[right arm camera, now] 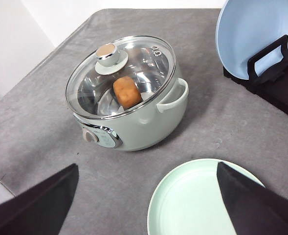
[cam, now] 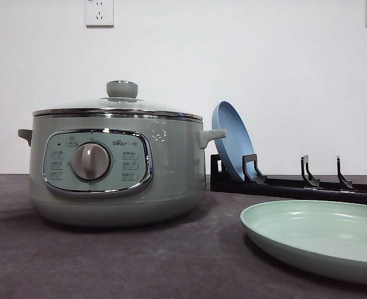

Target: Transfer potato from steamer to green plate

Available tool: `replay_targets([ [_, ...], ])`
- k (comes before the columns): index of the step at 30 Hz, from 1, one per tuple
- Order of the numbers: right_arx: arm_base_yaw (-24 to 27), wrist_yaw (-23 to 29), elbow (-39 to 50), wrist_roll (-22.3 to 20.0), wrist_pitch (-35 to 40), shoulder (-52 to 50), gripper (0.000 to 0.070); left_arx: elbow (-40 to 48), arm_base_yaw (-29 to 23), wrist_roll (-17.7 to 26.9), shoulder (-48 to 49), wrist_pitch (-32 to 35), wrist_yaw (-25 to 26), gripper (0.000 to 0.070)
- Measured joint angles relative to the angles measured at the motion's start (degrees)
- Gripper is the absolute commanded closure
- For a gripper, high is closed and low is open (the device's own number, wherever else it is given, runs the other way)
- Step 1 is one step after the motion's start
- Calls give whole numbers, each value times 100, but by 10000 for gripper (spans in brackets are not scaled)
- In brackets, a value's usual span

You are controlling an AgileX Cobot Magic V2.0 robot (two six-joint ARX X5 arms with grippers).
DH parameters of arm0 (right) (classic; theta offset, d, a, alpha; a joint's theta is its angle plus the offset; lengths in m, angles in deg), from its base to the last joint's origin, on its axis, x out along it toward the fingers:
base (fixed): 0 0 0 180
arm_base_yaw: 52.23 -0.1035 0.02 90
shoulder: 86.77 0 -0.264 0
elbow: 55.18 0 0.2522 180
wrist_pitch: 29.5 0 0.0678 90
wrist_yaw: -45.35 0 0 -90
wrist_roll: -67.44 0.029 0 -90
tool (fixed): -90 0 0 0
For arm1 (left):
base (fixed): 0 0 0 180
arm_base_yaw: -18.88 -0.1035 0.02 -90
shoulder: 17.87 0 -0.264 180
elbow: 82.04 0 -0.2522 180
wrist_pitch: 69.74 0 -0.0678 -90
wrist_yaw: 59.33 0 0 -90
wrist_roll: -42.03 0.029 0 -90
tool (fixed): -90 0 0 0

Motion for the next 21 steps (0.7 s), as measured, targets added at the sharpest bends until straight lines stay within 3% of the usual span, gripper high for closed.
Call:
replay_targets([
  [10,0,-1,0,1,0,0,126,-1630,124,164,-1902,-775,-51,0],
  [21,0,0,0,-3,-30,0,126,-2405,647,310,-3245,-968,-750,0],
])
